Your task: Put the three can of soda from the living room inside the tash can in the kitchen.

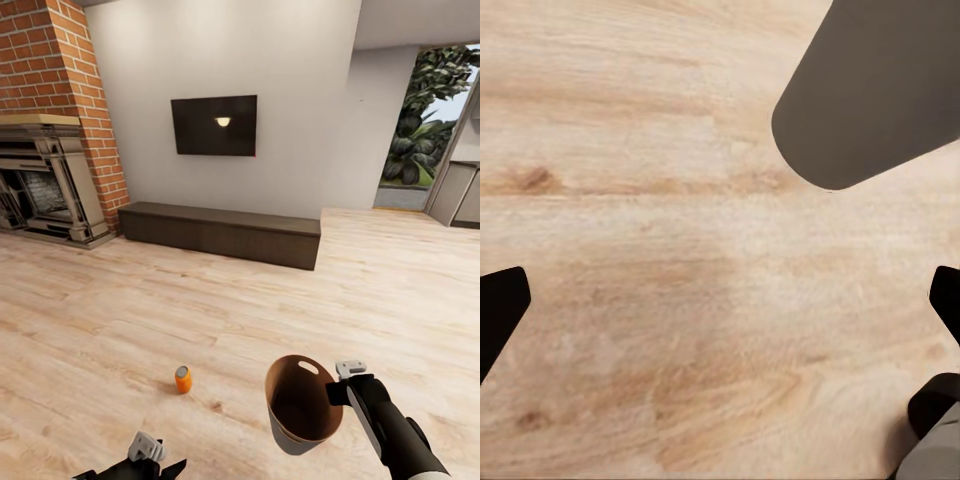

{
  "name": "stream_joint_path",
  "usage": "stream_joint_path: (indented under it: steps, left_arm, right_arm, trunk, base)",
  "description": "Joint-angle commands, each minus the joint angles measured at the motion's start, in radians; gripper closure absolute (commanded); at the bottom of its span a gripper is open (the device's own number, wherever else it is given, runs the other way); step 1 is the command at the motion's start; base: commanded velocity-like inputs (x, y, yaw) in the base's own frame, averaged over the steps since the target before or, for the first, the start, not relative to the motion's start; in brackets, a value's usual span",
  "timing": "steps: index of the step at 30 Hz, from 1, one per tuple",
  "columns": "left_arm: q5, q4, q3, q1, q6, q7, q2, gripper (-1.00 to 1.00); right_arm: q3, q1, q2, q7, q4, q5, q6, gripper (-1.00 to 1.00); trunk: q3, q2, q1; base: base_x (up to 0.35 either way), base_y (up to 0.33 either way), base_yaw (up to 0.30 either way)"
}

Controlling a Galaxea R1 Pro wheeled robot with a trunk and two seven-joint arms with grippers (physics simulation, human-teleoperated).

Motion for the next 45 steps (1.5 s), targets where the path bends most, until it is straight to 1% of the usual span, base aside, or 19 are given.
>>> stream_joint_path:
  steps: [1, 32, 35, 37, 40, 41, 42, 43, 45]
  left_arm:
    - [0.0, 0.0, 0.0, 0.0, 0.0, 0.0, 0.0, -1.0]
    - [0.0, 0.0, 0.0, 0.0, 0.0, 0.0, 0.0, -1.0]
    - [0.0, 0.0, 0.001, 0.001, -0.001, 0.001, 0.001, -1.0]
    - [0.0, 0.0, 0.009, 0.001, -0.002, 0.002, 0.001, -1.0]
    - [0.0, -0.001, 0.04, 0.0, -0.004, 0.004, 0.0, -1.0]
    - [0.0, -0.001, 0.064, 0.001, -0.005, 0.009, 0.0, -1.0]
    - [0.0, -0.004, 0.075, 0.0, -0.006, 0.013, -0.001, -1.0]
    - [-0.001, -0.007, 0.084, 0.0, -0.006, 0.019, -0.002, -1.0]
    - [-0.001, -0.011, 0.092, 0.0, -0.006, 0.054, -0.004, -1.0]
  right_arm:
    - [0.0, 0.0, 0.0, 0.005, 0.0, -0.012, 0.0, 1.0]
    - [0.0, 0.0, 0.0, 0.004, 0.0, -0.012, 0.0, 1.0]
    - [0.0, 0.0, 0.0, 0.005, 0.0, -0.012, 0.0, 1.0]
    - [0.0, 0.0, 0.0, 0.005, 0.0, -0.012, 0.0, 1.0]
    - [0.0, 0.0, 0.0, 0.004, 0.0, -0.012, 0.0, 1.0]
    - [0.0, 0.0, 0.0, 0.005, 0.0, -0.012, 0.0, 1.0]
    - [0.0, 0.0, 0.0, 0.005, 0.0, -0.012, 0.0, 1.0]
    - [0.001, 0.0, 0.0, 0.004, 0.0, -0.012, 0.0, 1.0]
    - [0.001, 0.0, 0.0, 0.004, 0.0, -0.012, 0.0, 1.0]
  trunk:
    - [0.0, 0.0, 0.0]
    - [0.0, 0.0, 0.0]
    - [0.0, 0.0, 0.0]
    - [0.0, 0.0, 0.0]
    - [0.0, 0.0, 0.0]
    - [0.0, 0.0, 0.0]
    - [0.0, 0.0, 0.0]
    - [0.0, 0.0, 0.0]
    - [0.0, 0.0, 0.0]
  base:
    - [0.347, 0.0, 0.0]
    - [0.347, 0.0, 0.0]
    - [0.137, 0.0, 0.0]
    - [0.038, 0.0, 0.0]
    - [0.018, 0.0, 0.0]
    - [0.007, 0.0, 0.0]
    - [0.005, 0.0, 0.0]
    - [0.003, 0.0, 0.0]
    - [0.002, 0.0, 0.0]
